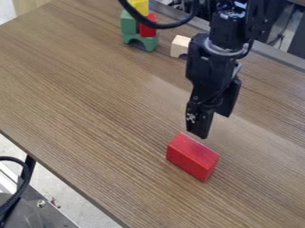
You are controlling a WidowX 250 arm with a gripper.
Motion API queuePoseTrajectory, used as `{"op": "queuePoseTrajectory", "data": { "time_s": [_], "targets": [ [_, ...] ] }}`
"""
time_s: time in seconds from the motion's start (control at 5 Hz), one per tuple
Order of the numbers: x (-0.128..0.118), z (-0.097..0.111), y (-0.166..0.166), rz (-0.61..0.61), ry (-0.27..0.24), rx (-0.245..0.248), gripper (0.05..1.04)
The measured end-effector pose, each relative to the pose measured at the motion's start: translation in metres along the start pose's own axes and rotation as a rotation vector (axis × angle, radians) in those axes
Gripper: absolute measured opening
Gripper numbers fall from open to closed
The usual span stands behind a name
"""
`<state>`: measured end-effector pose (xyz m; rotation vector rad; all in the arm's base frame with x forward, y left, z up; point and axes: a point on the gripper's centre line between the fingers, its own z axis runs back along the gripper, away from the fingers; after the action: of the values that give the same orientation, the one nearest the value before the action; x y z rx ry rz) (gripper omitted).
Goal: Put the red block on the top of arc
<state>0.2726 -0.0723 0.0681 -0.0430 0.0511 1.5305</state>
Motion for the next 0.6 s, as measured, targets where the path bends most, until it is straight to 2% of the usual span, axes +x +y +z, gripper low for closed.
{"op": "queuePoseTrajectory", "data": {
  "time_s": [0.2,0.4,0.6],
  "targets": [
    [0.001,-0.009,0.005,0.002,-0.007,0.035,1.000],
    [0.001,-0.009,0.011,0.014,-0.020,0.046,1.000],
    [0.002,0.004,0.017,0.032,-0.026,0.009,1.000]
  ]
}}
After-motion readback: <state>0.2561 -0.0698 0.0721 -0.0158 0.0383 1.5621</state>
